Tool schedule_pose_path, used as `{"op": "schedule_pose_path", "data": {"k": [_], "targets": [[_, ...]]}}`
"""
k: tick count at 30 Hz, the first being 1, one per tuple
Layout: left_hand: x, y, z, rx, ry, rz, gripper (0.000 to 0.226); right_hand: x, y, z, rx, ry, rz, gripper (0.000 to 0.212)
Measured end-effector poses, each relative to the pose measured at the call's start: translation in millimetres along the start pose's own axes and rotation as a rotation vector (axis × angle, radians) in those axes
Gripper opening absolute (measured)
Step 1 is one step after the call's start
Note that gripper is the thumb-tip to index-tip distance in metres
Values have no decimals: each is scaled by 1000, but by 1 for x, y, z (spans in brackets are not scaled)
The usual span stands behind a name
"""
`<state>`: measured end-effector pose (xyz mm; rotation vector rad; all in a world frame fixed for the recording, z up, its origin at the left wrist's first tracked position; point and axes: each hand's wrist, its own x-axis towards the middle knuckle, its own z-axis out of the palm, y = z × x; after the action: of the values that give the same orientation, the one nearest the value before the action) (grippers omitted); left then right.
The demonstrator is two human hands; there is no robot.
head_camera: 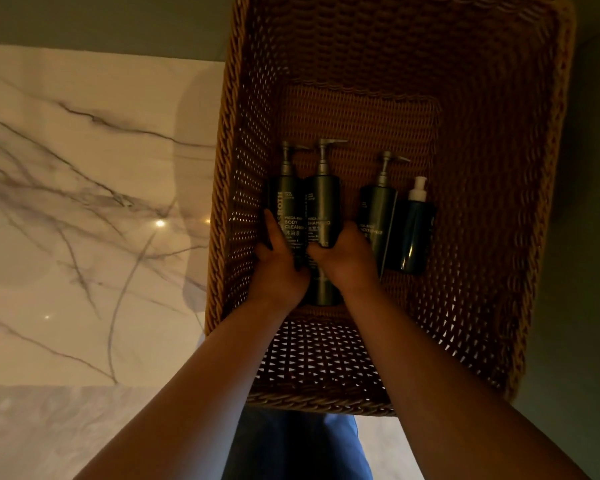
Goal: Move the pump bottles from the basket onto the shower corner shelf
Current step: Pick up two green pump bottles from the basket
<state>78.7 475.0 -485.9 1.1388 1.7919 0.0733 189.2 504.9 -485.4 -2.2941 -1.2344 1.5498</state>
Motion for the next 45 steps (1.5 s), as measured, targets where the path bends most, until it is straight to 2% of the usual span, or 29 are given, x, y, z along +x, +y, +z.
{"op": "schedule_pose_path", "data": {"k": [4, 8, 15, 19, 22, 25, 28, 33, 38, 45], "targets": [[-16, 8, -11, -68, -44, 68, 103, -18, -1, -23, 137, -19, -16, 43], [-46, 30, -37, -194, -73, 188, 106, -54, -17, -59, 267, -16, -110, 31], [-130, 87, -110, -400, -43, 374, 107, -145, -74, -121, 479, 14, -244, 37], [-188, 119, -151, -538, -10, 537, 101, -210, -110, -148, 559, -7, -381, 29], [-231, 132, -176, -570, 50, 636, 94, -254, -130, -159, 604, -23, -484, 39], [-268, 135, -192, -615, 98, 678, 95, -293, -144, -163, 626, -23, -581, 56], [-294, 135, -202, -642, 135, 693, 92, -323, -150, -163, 613, -27, -653, 62], [-325, 136, -217, -684, 170, 713, 85, -354, -158, -163, 640, -11, -680, 49], [-341, 130, -236, -720, 116, 737, 85, -379, -165, -156, 633, 56, -701, 58], [-359, 82, -274, -636, -46, 810, 87, -422, -164, -111, 634, 174, -636, 51]]}}
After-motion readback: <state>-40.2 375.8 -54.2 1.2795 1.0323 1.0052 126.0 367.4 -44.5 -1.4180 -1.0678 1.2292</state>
